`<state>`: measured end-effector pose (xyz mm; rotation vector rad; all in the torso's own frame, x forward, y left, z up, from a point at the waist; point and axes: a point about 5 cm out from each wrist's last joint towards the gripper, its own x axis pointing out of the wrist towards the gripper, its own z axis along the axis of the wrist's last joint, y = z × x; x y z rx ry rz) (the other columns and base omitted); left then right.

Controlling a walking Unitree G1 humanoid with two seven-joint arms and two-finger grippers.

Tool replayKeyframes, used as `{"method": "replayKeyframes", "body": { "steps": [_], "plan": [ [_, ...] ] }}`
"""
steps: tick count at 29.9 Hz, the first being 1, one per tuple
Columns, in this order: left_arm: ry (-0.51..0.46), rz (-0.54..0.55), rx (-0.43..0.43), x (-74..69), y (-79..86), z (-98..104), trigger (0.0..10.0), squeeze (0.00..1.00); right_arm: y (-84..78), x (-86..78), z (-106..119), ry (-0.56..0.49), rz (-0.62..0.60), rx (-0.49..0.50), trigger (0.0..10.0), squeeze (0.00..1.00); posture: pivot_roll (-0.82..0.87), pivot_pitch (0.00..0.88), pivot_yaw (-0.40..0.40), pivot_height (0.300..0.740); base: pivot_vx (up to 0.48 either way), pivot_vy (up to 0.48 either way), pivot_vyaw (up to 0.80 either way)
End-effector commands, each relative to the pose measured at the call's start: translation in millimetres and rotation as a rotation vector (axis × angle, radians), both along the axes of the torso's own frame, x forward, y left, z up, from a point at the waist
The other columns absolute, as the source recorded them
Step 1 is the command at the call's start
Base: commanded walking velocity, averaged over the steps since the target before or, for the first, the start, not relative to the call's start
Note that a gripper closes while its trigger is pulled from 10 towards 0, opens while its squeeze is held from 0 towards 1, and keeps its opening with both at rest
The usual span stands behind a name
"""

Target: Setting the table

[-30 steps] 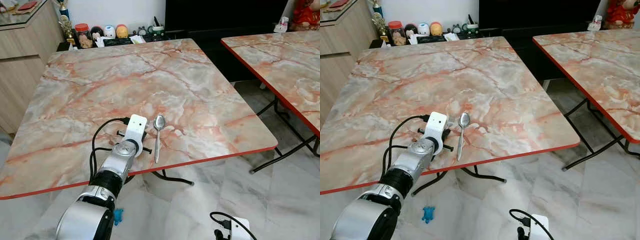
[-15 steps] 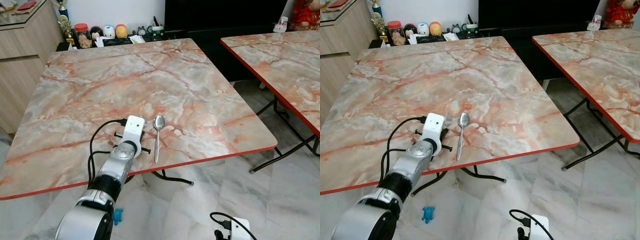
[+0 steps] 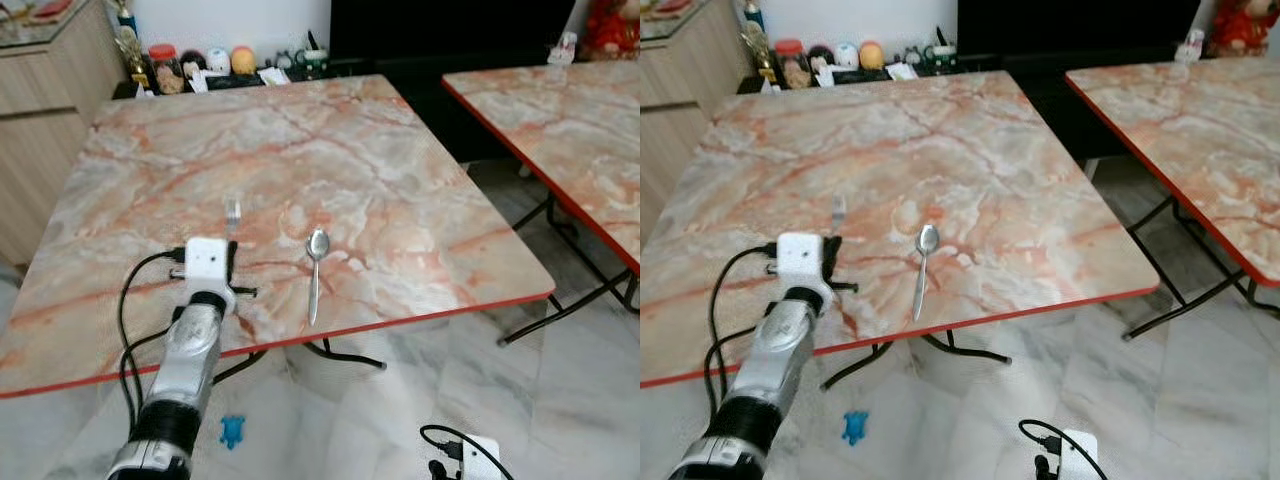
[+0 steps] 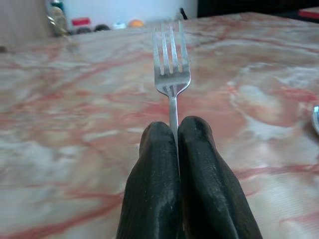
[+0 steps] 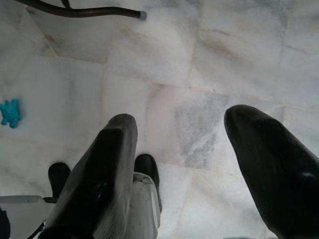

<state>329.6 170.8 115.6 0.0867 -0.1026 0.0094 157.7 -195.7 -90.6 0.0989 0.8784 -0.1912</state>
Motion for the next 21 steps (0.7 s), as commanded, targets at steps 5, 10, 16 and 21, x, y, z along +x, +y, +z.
{"method": "replayKeyframes", "body": {
  "steps": [5,10,16,21],
  "plan": [
    [-0.109,0.034,0.001,-18.7,15.5,11.4,10.0,0.0,-3.2,-2.6,-0.3,-0.002,-0.005,0.0,10.0,0.0,0.03,0.021,-0.029,0.74,0.0,0.0,0.0],
    [-0.12,0.031,0.005,-22.0,13.8,12.9,10.0,0.0,-3.9,-2.2,-0.1,-0.002,-0.004,-0.002,10.0,0.0,0.03,0.02,-0.032,0.74,0.0,0.0,0.0],
    [-0.164,0.032,-0.017,-19.6,8.4,26.2,10.0,0.0,-4.0,-1.8,0.1,-0.004,0.0,-0.003,10.0,0.0,0.03,0.018,-0.031,0.74,0.0,-0.122,0.0],
    [-0.161,0.027,-0.023,-17.4,4.8,25.9,10.0,0.0,-3.8,-1.5,0.3,-0.004,0.007,-0.013,10.0,0.0,0.02,0.02,-0.027,0.74,0.0,-0.247,0.0]
  ]
}}
